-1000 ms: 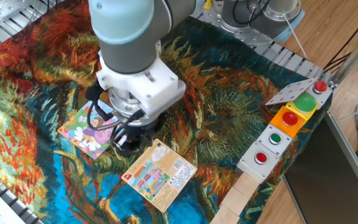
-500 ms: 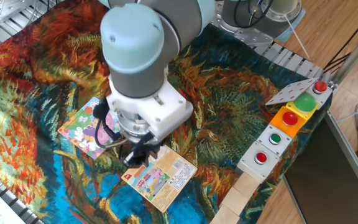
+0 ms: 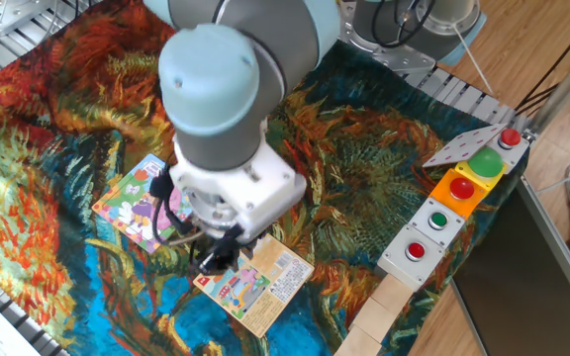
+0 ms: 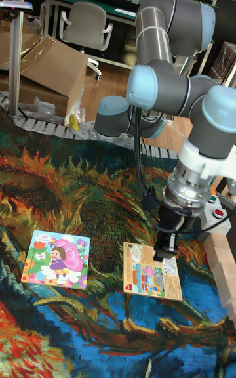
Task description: Assemble one piece of a puzzle
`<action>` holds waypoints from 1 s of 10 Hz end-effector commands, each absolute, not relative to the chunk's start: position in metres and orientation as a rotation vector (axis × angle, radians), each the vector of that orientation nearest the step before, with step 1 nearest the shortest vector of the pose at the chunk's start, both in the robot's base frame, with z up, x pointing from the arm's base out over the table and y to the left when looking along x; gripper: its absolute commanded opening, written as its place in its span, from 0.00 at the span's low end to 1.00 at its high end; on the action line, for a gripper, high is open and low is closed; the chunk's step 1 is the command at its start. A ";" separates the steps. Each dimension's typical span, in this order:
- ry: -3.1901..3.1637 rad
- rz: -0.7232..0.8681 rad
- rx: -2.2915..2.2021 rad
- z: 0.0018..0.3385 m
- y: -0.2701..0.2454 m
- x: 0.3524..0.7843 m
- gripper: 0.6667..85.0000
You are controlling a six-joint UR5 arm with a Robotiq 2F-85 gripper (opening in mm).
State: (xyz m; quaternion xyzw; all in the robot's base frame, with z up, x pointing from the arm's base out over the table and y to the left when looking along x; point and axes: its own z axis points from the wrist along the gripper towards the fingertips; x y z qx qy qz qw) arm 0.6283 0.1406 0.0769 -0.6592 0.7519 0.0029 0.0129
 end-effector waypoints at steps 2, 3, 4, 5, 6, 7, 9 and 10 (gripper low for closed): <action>2.376 0.087 -2.007 0.064 0.155 0.631 0.37; 2.381 0.088 -2.013 0.064 0.154 0.630 0.38; 2.388 0.077 -2.018 0.063 0.151 0.629 0.39; 2.391 0.056 -2.020 0.063 0.148 0.631 0.39; 2.395 0.033 -2.010 0.062 0.146 0.635 0.39; 2.410 0.033 -1.995 0.056 0.148 0.637 0.39; 2.425 0.039 -1.970 0.043 0.159 0.641 0.39; 2.433 0.042 -1.955 0.041 0.164 0.639 0.39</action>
